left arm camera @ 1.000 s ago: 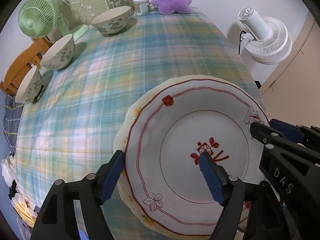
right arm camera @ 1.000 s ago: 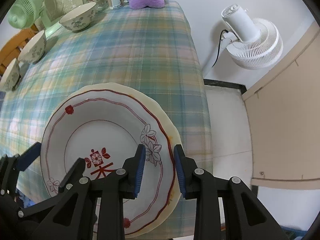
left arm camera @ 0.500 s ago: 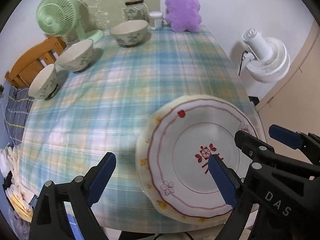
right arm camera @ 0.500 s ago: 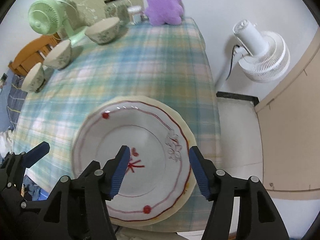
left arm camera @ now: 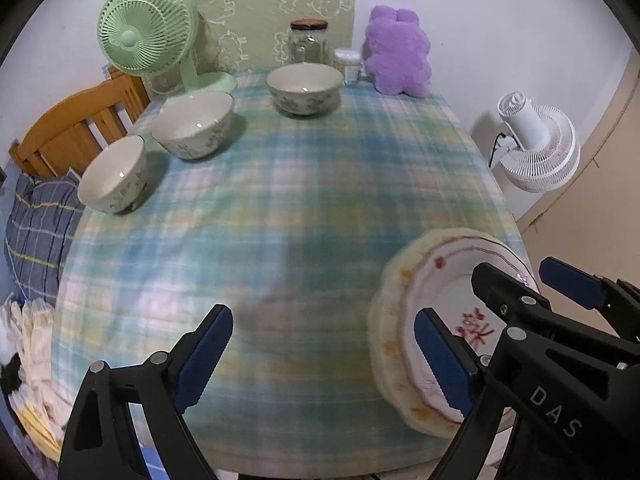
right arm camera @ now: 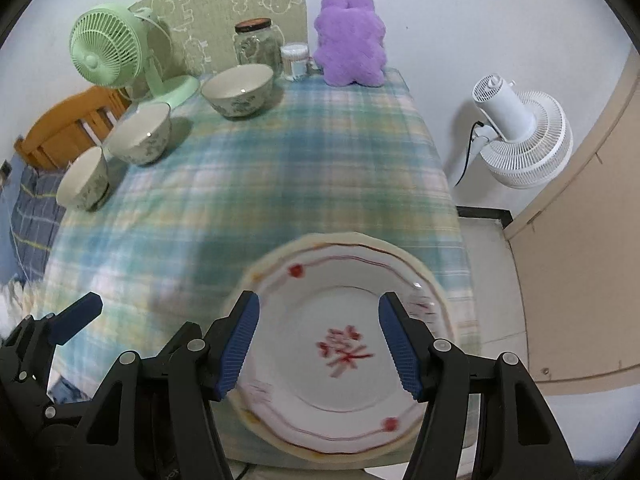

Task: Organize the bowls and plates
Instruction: 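Open both tools and move them toward the large grey-green bowl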

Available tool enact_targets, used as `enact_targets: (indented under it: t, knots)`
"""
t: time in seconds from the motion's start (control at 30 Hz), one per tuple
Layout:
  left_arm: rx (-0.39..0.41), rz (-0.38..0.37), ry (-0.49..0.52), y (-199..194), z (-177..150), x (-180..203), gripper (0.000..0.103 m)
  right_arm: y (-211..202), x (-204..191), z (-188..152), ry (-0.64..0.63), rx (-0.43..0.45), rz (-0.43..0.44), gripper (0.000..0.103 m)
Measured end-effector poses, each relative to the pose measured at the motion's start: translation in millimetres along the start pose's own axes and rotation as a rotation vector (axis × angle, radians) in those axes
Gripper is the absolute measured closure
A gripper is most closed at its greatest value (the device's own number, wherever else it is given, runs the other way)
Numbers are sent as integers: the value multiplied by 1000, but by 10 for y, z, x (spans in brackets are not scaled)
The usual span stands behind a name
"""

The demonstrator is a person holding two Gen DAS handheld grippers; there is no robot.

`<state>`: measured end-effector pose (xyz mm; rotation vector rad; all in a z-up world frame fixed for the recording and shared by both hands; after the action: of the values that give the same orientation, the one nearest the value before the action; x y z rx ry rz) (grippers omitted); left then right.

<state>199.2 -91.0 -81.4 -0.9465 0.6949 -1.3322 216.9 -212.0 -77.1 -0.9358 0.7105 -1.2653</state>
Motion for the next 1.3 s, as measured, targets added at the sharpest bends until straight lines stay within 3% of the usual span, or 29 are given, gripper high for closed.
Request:
enact_targets:
  t: [0.8, 1.3]
  knots:
    - [38, 10, -4, 154, 841, -1819, 18, 237, -1796, 912, 67, 56, -29, 37]
    - [68, 94, -36, 570, 1535, -2732, 29, 674, -2629, 1638, 92, 79, -2, 37]
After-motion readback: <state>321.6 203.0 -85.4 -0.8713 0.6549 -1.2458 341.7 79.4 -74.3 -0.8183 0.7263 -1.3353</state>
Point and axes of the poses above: each gripper's, at about its wrist camera, not at the fingertips, and y roughly the way its jaws point, x to its right, z to its top, the point moved 9 cm from there along y, roughly the way its jaws point, and after that the axes turned 9 degrees about -y, right-handed, at the moved point
